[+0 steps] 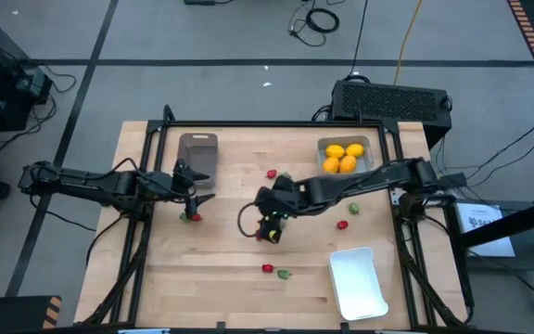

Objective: Sort produce into baskets
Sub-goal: Put the yellow lemon into the gray bin

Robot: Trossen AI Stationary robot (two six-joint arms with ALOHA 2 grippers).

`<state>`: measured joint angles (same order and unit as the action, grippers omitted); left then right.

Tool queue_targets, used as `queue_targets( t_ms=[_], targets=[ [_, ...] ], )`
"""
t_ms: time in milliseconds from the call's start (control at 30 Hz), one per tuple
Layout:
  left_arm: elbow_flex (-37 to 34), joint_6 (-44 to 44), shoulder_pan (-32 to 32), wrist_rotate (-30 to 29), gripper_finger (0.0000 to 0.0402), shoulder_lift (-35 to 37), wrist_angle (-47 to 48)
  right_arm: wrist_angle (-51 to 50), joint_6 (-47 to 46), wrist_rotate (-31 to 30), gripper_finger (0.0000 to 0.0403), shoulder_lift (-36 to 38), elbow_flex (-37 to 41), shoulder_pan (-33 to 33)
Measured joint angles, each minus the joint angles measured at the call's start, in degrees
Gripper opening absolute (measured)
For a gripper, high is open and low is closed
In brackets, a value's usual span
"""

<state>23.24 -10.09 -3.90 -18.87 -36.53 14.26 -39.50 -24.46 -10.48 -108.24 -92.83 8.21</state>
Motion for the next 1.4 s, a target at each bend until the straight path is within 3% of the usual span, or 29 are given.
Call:
queue_targets(
  t_ms=[300, 633, 900, 1400],
  targets=[
    [0.0, 2.6, 0.0, -0.1, 0.0309, -0.4, -0.3, -2.5, -5.4, -0.6, 0.0314, -3.5, -0.9, 1.1],
    [0.0, 3.4, 0.0, -0.9, 0.0309, -0.5, -0.9, -5.5, -20.4, -10.6, 0.0314, -4.3, -0.9, 3.3],
    [0.0, 3.1, 0.0, -0.9, 0.0309, -0.5, -2.0, -4.4, -23.2, -16.1, 0.0314, -9.0, -0.8, 5.8],
    [0.0, 3.0, 0.0, -1.0, 0.0309, -0.5, -1.9, -4.4, -41.9, -16.8, 0.0314, -14.2, -0.7, 6.6]
  ],
)
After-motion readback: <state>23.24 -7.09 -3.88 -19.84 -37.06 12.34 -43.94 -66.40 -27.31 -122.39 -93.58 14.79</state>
